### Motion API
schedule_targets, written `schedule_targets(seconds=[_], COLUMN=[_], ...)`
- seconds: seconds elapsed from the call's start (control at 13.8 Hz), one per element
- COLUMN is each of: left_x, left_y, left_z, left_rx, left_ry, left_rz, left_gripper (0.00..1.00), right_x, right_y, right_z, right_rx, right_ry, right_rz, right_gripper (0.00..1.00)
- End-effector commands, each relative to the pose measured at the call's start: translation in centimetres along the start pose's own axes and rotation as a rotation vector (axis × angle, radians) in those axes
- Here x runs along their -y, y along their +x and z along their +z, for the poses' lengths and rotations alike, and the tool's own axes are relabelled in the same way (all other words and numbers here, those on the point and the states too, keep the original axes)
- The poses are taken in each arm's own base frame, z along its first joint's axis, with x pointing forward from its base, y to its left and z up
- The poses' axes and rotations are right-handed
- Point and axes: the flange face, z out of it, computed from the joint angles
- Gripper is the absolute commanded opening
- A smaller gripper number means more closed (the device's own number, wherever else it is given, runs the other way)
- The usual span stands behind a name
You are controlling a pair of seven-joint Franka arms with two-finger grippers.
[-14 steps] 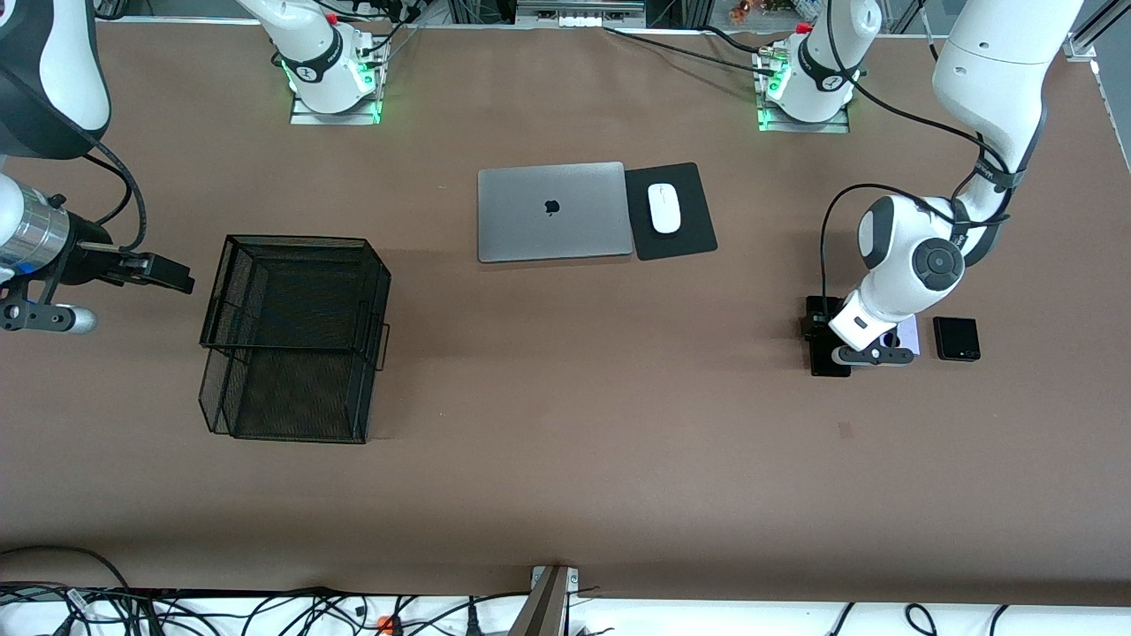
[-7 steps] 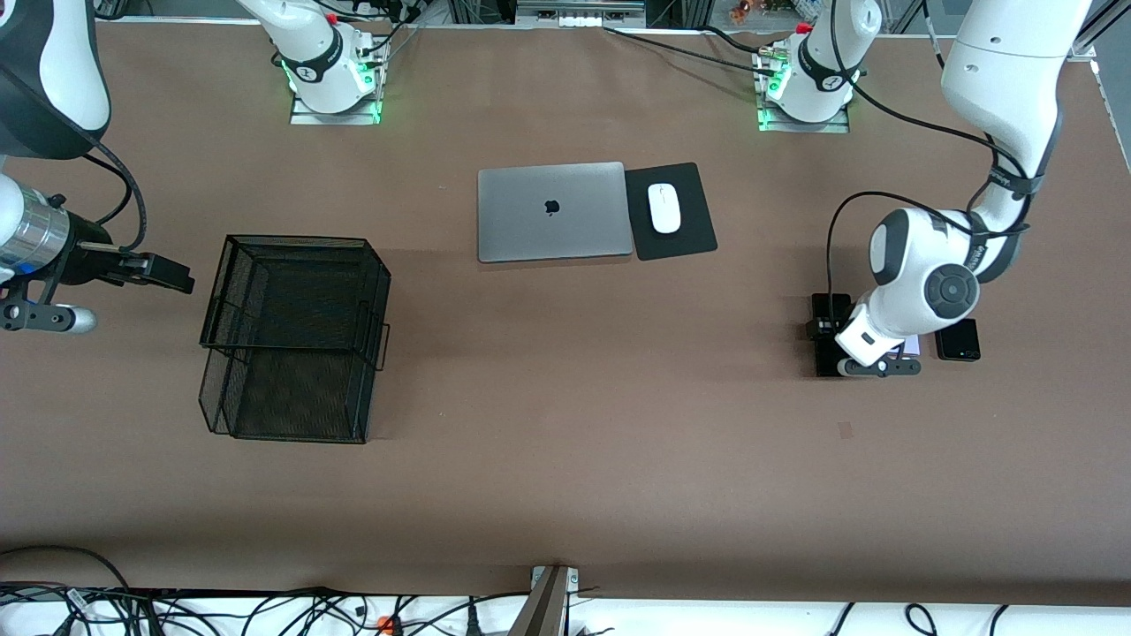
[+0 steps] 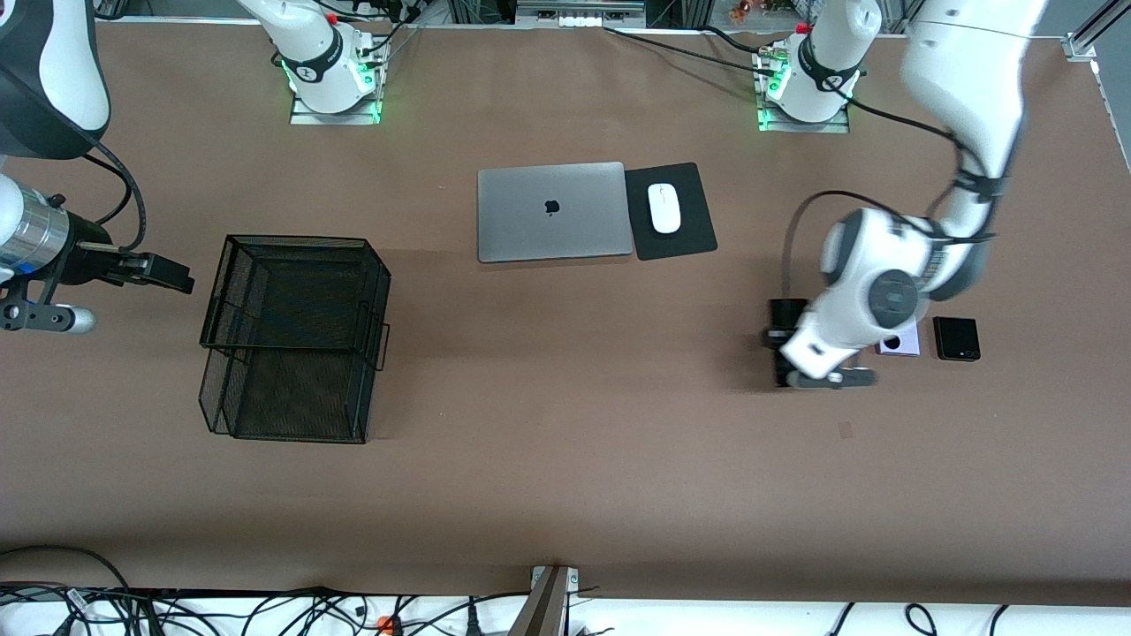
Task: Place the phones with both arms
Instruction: 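Carry the black bar phone beside the laptop with the left gripper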
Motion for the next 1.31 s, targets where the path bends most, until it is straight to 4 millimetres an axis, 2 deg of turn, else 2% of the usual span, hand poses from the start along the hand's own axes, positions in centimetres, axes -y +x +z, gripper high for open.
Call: schedule_targets(seconds=[0.0, 0.29, 0.44, 0.58, 0.73, 1.02, 1.24], left_x=[-7.1, -18.2, -22.3, -26.1, -29.3, -33.5, -35.7], left_y=[0.1, -1.7, -1.7, -2.3, -3.0, -3.2, -4.6], left_z=[-0.7, -0.1, 1.1, 1.5, 1.6, 1.2, 3.4], left_rx=[-0.025, -0.07, -0.088, -0.113, -0.138, -0.209, -0.281], left_ry=[-0.011, -0.038, -0.057, -0.083, -0.106, -0.166, -0.18], left_rz=[-0.075, -0.099, -0.105, -0.092, -0.065, -0.019, 0.025], left_gripper=[0.0, 0.0, 0.0, 0.0, 0.0, 0.0, 0.0], right_x=[-0.1, -0.1, -0.1, -0.2, -0.2, -0.2, -0.3], right_y=[0.0, -0.1, -0.1, 0.0, 0.0, 0.0, 0.0], right_z=[-0.5, -0.4, -0.4, -0.5, -0.4, -0.4, -0.4], right_rx=[0.006, 0.007, 0.007, 0.006, 0.007, 0.007, 0.007], right_ry=[0.013, 0.013, 0.013, 0.013, 0.013, 0.013, 0.013], right_rz=[-0.002, -0.003, -0.003, -0.002, -0.002, -0.002, 0.001], right_gripper=[1.0, 1.0, 1.0, 1.0, 1.0, 1.0, 1.0])
